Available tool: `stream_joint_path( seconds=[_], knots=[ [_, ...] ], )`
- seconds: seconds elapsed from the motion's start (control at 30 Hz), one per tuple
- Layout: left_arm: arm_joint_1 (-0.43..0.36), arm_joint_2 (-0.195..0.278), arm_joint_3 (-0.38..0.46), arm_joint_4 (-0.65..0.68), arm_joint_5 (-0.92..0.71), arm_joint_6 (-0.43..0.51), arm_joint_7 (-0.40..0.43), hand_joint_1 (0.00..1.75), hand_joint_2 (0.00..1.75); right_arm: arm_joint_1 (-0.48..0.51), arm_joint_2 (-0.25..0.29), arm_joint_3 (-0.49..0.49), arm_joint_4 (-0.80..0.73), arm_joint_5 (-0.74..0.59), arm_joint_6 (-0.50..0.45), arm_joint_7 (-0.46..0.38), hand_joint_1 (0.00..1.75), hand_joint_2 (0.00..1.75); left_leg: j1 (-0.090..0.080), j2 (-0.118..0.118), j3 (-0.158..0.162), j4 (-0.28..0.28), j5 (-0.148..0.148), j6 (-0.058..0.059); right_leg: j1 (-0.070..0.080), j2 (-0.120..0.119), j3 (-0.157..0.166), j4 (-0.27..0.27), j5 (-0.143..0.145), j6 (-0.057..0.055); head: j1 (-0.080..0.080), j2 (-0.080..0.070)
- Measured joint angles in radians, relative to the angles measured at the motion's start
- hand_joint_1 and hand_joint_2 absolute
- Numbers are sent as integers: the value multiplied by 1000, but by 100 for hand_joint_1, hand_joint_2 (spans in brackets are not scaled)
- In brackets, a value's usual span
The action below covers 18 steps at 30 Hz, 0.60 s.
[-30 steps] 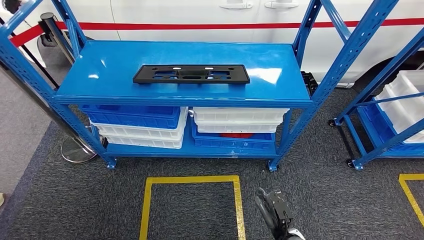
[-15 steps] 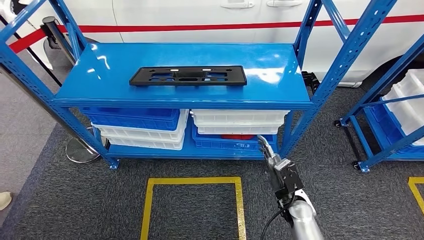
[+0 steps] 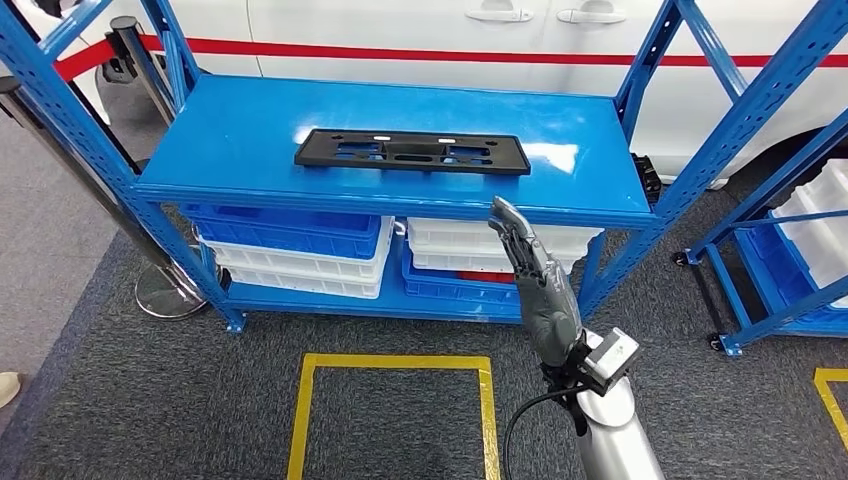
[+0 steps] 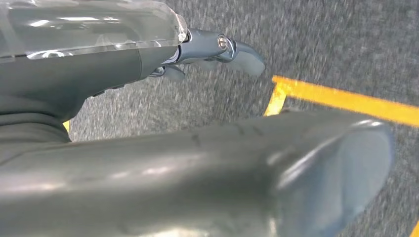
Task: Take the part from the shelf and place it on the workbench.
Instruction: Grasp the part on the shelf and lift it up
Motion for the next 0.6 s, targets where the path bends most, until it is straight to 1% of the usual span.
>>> stream_joint_path(
  seconds=[0.03,0.07,0.1,0.13,0.17,0.2,0.23,0.3,0.33,0.37,0.4,0.43,0.47,0.5,0.53,0.57,0.6],
  knots=[
    [0,0,1,1,0,0,2,0,0,0,-5,23,-28,-14,2,-6,0,0,-5,-2,2,0,-1,2,5,1,5,-16,23,-8,0,0],
    [-1,-1,2,1,-1,-1,4,0,0,-1,-9,45,-56,-28,5,-11,0,0,-10,-4,5,0,-2,3,10,2,27,-67,58,-19,0,0],
    [-2,-2,4,1,-2,-1,7,0,0,-3,-13,67,-85,-44,7,-17,0,0,-13,-6,8,0,-4,5,17,3,58,-136,93,-33,0,0],
    [-3,-3,5,1,-3,-1,9,0,0,-5,-16,88,-112,-58,9,-23,0,0,-17,-8,9,0,-6,4,23,4,87,-200,116,-46,-1,0],
    [-4,-5,7,2,-4,-1,11,0,0,-7,-19,110,-138,-74,12,-29,0,0,-19,-8,9,0,-7,3,28,4,107,-243,128,-55,-2,0],
    [-6,-6,9,2,-4,-1,13,0,0,-8,-22,134,-164,-92,17,-35,0,0,-18,-9,9,-1,-8,-1,32,4,117,-266,128,-61,-2,0],
    [-7,-6,10,3,-5,-1,15,0,0,-9,-25,156,-187,-110,22,-41,0,0,-18,-9,9,-2,-8,-5,33,3,119,-272,127,-62,-3,0],
    [-7,-5,15,4,-7,-3,16,0,0,-7,-29,198,-227,-148,38,-53,0,0,-19,-8,12,-2,-13,-15,26,3,130,-289,131,-61,-3,0],
    [-7,-4,17,5,-9,-3,16,0,0,-7,-30,216,-243,-168,48,-59,0,0,-19,-7,8,15,-24,-21,21,1,139,-300,133,-61,-5,0],
    [-8,-4,19,6,-10,-3,16,0,0,-5,-31,231,-257,-187,59,-64,0,0,-18,-6,-6,49,-43,-27,16,-1,148,-309,134,-62,-7,0],
    [-8,-5,21,7,-11,-2,16,0,0,-3,-32,244,-266,-203,69,-69,0,0,-12,-4,-33,103,-68,-34,15,-3,154,-313,132,-63,-9,0],
    [-7,-5,24,7,-11,0,16,0,0,0,-33,253,-272,-212,76,-71,0,0,-7,-3,-67,167,-94,-41,14,-4,158,-313,128,-64,-12,0],
    [-6,-4,27,8,-12,1,16,0,0,4,-34,260,-275,-217,80,-73,0,0,-1,-2,-100,222,-110,-48,13,-4,161,-313,123,-64,-11,0],
    [-5,-4,29,8,-12,2,16,0,0,7,-35,265,-276,-218,80,-73,0,0,5,-1,-121,254,-110,-55,12,-3,166,-312,117,-62,-11,0],
    [-4,-4,31,9,-13,2,16,0,0,8,-36,270,-276,-218,79,-73,0,0,10,1,-125,248,-89,-61,9,-3,172,-311,111,-58,-11,0],
    [-3,-4,32,9,-15,2,16,0,0,8,-36,276,-276,-218,77,-73,0,0,15,2,-108,203,-51,-67,5,-2,181,-309,102,-53,-12,0],
    [-2,-4,33,9,-17,2,15,0,0,8,-36,280,-276,-217,74,-73,0,0,20,5,-80,138,-12,-73,1,-3,191,-306,92,-46,-11,0]
  ],
)
